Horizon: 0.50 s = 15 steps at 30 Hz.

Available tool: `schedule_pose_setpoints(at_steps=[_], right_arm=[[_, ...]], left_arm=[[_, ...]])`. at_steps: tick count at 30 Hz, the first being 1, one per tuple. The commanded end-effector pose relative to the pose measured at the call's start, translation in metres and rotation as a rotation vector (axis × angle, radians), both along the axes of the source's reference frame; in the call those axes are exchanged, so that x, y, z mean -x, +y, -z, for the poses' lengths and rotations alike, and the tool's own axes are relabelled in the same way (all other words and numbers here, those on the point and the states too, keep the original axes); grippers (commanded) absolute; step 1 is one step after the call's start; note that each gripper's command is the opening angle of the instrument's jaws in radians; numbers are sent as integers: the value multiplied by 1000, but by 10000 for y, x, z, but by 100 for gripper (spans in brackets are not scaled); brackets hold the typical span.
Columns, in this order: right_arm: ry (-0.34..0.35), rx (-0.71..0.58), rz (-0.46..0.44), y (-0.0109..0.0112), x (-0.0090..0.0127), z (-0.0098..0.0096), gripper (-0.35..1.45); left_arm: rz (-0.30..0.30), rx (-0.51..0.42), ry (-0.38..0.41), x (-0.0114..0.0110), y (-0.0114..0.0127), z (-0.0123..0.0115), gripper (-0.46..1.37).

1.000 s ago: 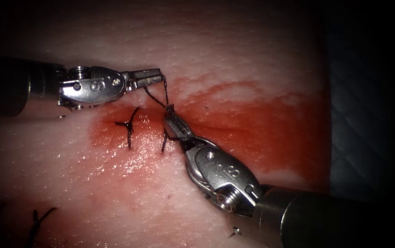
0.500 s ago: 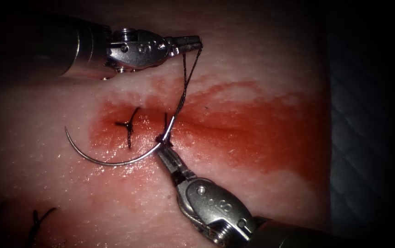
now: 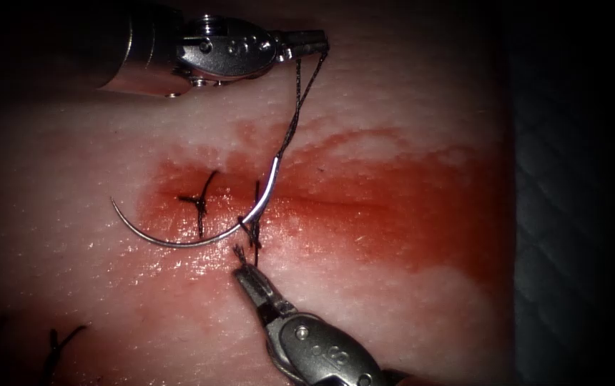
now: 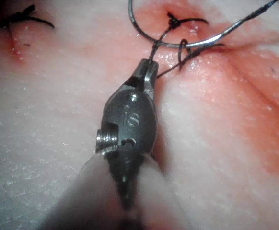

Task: Wound Closure
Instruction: To tie the knot, pull the right hand down and the left hand up

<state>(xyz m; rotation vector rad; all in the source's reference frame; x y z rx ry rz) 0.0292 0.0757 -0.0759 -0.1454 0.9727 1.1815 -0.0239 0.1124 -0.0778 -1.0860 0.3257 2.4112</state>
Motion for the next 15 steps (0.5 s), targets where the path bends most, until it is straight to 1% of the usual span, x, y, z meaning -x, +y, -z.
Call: schedule_pose_setpoints(at_steps=[1, 5, 8, 15], right_arm=[[-2, -1, 4, -2, 0, 3, -35], [2, 0, 9, -7, -4, 9, -35], [3, -1, 10, -6, -6, 9, -35], [2, -1, 8, -2, -7, 2, -35]], left_arm=[[-1, -2, 0, 0, 1, 0, -35], [12, 9, -5, 0, 8, 7, -35], [11, 14, 0, 1, 13, 12, -35], [17, 25, 7, 3, 4, 2, -35]])
